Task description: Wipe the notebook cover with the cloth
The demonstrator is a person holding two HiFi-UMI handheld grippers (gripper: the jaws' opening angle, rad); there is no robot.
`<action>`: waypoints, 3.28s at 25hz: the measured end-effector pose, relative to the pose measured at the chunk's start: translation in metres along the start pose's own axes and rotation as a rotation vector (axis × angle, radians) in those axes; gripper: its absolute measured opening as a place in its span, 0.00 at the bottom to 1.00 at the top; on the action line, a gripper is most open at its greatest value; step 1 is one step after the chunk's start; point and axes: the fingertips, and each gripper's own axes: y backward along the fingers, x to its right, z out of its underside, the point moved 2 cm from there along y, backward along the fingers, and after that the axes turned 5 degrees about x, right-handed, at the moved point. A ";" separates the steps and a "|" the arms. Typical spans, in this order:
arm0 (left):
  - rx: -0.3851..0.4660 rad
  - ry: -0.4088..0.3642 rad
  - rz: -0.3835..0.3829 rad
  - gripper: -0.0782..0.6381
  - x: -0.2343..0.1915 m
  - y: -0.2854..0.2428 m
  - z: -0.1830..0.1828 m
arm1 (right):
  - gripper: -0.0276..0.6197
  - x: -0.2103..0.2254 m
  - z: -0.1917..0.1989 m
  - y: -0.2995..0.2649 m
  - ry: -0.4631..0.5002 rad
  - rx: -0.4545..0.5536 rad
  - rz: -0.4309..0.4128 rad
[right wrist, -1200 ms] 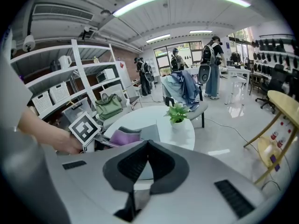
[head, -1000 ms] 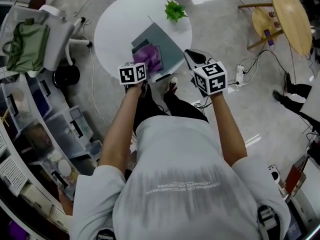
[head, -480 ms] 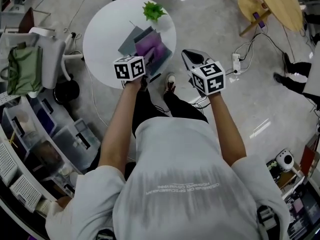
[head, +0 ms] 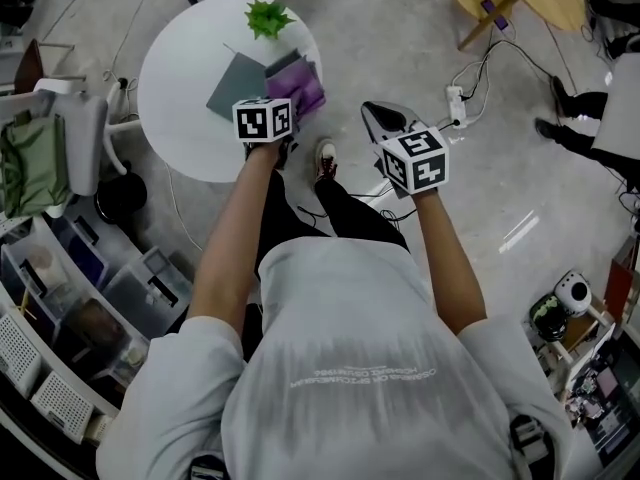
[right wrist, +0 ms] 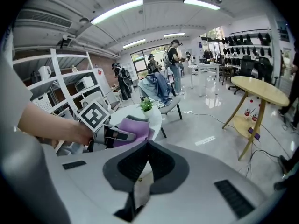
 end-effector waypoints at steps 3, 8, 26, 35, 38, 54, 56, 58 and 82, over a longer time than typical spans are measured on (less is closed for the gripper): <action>-0.016 -0.074 -0.021 0.18 -0.001 -0.001 0.003 | 0.05 0.004 0.004 0.000 -0.017 -0.003 0.006; -0.042 -0.184 -0.061 0.18 0.004 0.002 0.012 | 0.05 -0.005 0.003 -0.010 -0.005 -0.019 -0.027; -0.038 -0.088 -0.056 0.18 -0.011 0.055 0.067 | 0.05 -0.045 0.011 -0.030 0.009 -0.030 -0.098; -0.033 0.035 -0.165 0.18 -0.027 0.103 0.109 | 0.05 -0.079 0.021 0.010 0.057 -0.004 -0.105; 0.012 0.082 -0.156 0.18 -0.018 0.127 0.107 | 0.05 -0.088 0.018 0.030 0.086 0.007 -0.112; 0.393 -0.146 -0.271 0.18 0.015 0.291 0.015 | 0.05 -0.133 -0.110 0.131 0.350 0.306 -0.077; 0.441 -0.187 -0.287 0.18 0.025 0.310 0.001 | 0.05 -0.143 -0.120 0.145 0.349 0.355 -0.108; 0.489 -0.245 -0.299 0.18 0.038 0.329 -0.015 | 0.05 -0.153 -0.130 0.157 0.372 0.388 -0.113; 0.804 -0.647 -0.419 0.18 0.139 0.503 -0.105 | 0.04 -0.255 -0.238 0.232 0.624 0.661 -0.148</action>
